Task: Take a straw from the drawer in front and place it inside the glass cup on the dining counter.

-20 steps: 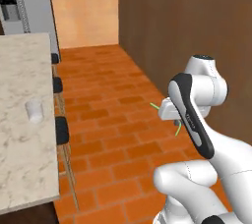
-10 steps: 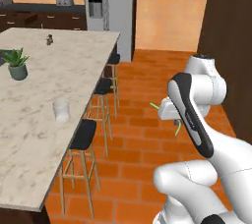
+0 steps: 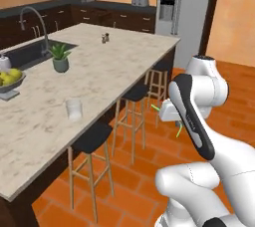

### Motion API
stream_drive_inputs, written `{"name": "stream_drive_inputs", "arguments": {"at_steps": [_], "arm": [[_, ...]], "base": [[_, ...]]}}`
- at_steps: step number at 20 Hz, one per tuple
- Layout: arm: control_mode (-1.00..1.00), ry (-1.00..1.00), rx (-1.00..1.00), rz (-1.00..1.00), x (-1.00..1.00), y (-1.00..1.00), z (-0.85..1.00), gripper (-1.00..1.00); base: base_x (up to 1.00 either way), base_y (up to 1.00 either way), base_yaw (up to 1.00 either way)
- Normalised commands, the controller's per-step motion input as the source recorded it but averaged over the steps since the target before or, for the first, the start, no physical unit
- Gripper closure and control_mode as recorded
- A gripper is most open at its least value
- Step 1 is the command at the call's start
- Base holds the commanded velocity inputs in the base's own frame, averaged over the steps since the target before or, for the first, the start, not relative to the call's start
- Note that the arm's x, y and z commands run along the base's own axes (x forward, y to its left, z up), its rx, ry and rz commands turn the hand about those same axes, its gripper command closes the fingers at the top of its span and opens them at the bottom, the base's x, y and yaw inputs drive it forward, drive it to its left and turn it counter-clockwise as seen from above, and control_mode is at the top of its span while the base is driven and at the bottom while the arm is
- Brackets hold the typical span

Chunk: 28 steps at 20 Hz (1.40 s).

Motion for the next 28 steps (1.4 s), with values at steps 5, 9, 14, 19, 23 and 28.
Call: {"name": "stream_drive_inputs", "arguments": {"at_steps": [5,9,14,19,23,28], "arm": [[1.00,0.00,0.00,0.00,0.00,0.00,0.00,1.00],[1.00,0.00,0.00,0.00,0.00,0.00,0.00,1.00],[1.00,0.00,0.00,0.00,0.00,0.00,0.00,1.00],[1.00,0.00,0.00,0.00,0.00,0.00,0.00,1.00],[1.00,0.00,0.00,0.00,0.00,0.00,0.00,1.00],[1.00,0.00,0.00,0.00,0.00,0.00,0.00,1.00]], "base": [[0.32,-0.90,0.59],[0.43,-0.74,0.64],[0.53,-0.58,0.69],[0.52,-0.67,0.66],[0.61,-0.72,0.62],[0.92,-0.59,0.32]]}}
